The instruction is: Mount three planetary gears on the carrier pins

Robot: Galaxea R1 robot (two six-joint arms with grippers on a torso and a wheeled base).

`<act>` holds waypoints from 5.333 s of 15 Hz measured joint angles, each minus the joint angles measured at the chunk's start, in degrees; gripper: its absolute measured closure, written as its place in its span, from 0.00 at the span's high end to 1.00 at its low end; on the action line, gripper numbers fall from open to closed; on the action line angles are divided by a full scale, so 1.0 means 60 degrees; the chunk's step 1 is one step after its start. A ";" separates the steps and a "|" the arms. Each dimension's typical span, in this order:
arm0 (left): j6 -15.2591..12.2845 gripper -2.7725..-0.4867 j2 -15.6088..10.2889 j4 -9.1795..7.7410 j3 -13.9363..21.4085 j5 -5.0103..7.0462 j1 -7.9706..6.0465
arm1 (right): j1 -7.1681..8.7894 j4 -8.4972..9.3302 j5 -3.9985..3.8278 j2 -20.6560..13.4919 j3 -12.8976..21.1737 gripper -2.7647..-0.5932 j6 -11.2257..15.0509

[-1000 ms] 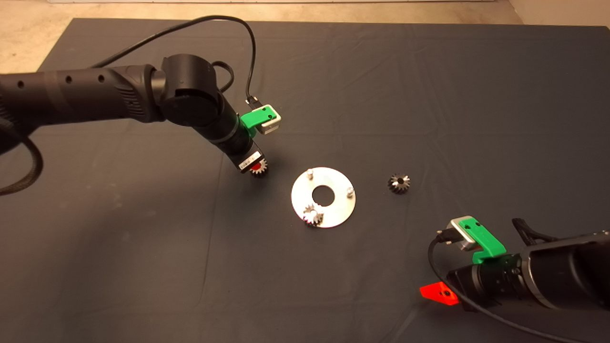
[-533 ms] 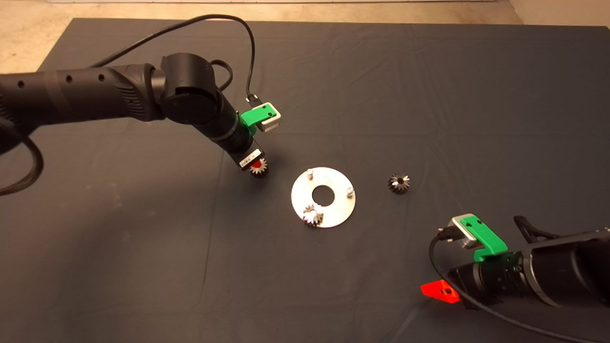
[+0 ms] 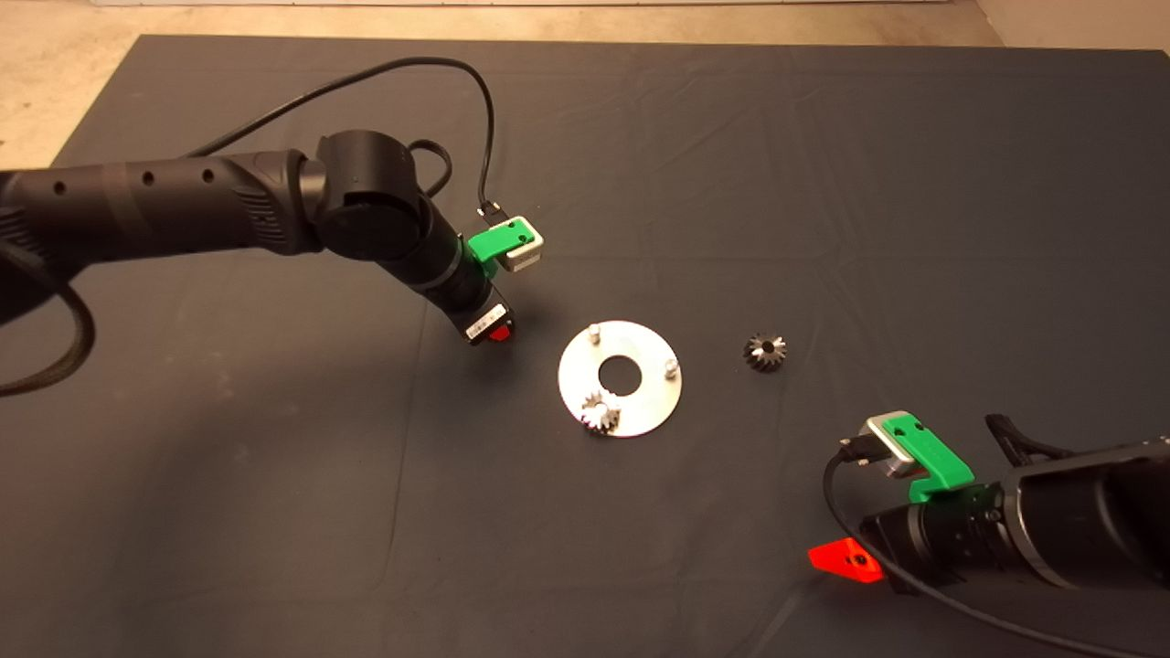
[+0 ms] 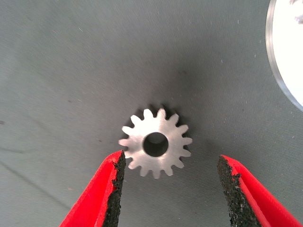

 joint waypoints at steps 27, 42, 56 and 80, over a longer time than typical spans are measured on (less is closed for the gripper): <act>0.0721 0.36 0.0069 0.0012 -0.0809 -0.0533 0.0303 | 0.0311 0.0175 0.0007 -0.0002 0.0000 0.99 -0.0001; 0.0727 0.22 0.0083 -0.0006 -0.0827 -0.0850 0.0307 | 0.0364 0.0207 0.0003 -0.0075 0.0000 0.99 -0.0004; 0.0914 0.08 0.0176 -0.0047 -0.1011 -0.0865 0.0291 | 0.0390 0.0240 0.0005 -0.0075 0.0001 0.99 -0.0033; -0.0655 0.07 0.0740 -0.0510 0.0899 0.0451 -0.1182 | 0.0437 0.0525 -0.0001 -0.0079 0.0000 0.99 -0.0205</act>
